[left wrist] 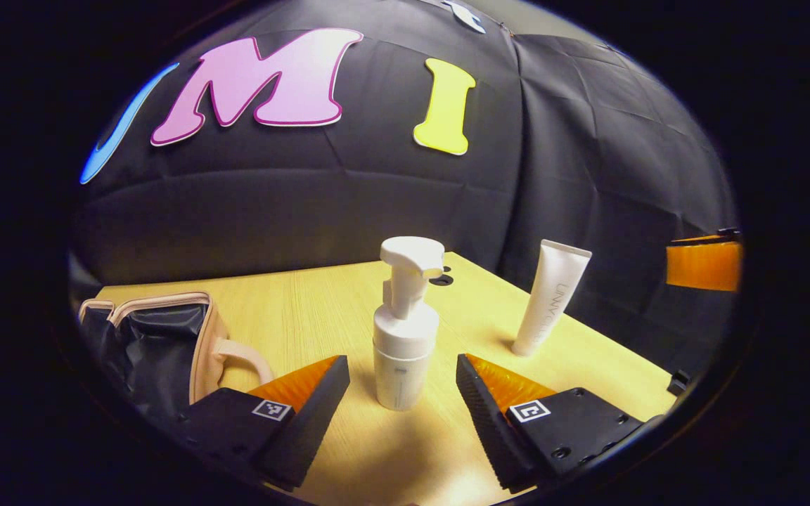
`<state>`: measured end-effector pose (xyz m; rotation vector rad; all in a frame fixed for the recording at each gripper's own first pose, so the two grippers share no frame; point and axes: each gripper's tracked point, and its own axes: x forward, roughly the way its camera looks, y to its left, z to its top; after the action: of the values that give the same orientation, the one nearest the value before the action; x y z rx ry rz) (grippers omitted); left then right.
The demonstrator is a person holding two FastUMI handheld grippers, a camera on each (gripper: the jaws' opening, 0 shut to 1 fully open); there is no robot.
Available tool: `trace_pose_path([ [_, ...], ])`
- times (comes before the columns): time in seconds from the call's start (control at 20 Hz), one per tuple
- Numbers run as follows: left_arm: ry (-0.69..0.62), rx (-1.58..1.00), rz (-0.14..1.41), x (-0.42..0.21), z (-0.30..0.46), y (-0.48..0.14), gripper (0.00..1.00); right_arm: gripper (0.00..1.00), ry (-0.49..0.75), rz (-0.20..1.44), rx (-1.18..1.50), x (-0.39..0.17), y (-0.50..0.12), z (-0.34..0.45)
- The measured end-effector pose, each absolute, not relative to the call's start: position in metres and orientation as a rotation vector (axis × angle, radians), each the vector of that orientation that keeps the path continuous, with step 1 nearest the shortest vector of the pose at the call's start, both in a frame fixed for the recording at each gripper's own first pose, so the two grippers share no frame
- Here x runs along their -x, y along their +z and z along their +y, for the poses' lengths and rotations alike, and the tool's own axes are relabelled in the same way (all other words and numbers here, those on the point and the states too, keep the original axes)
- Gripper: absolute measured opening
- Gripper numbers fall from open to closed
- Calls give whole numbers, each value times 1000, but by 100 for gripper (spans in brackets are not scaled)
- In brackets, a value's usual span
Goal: First open the suitcase, pack the skin care products into it, and then close the suitcase.
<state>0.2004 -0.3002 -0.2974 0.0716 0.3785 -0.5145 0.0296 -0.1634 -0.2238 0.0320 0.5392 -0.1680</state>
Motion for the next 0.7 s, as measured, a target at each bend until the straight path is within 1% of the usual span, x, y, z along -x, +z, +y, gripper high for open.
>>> trace_pose_path([
  [0.15,-509,-99,348,-224,-313,-305,96,97,-184,560,-62,-32,-242,-167],
  [0.3,-527,-88,328,-239,-324,-310,96,97,-187,560,-49,-49,-261,-166],
  [0.4,-528,-102,328,-244,-328,-315,88,97,-171,566,-19,-60,-274,-164],
  [0.45,-526,-109,328,-245,-329,-316,79,97,-171,571,-21,-66,-279,-165],
  [0.5,-529,-115,334,-247,-329,-320,74,97,-178,574,-30,-72,-283,-168],
  [0.55,-537,-108,328,-245,-331,-318,68,100,-193,574,-39,-78,-287,-171],
  [0.6,-549,-106,333,-246,-332,-319,65,97,-208,577,-48,-83,-294,-174],
  [0.7,-567,-116,361,-242,-329,-320,64,98,-222,582,-50,-90,-303,-178],
])
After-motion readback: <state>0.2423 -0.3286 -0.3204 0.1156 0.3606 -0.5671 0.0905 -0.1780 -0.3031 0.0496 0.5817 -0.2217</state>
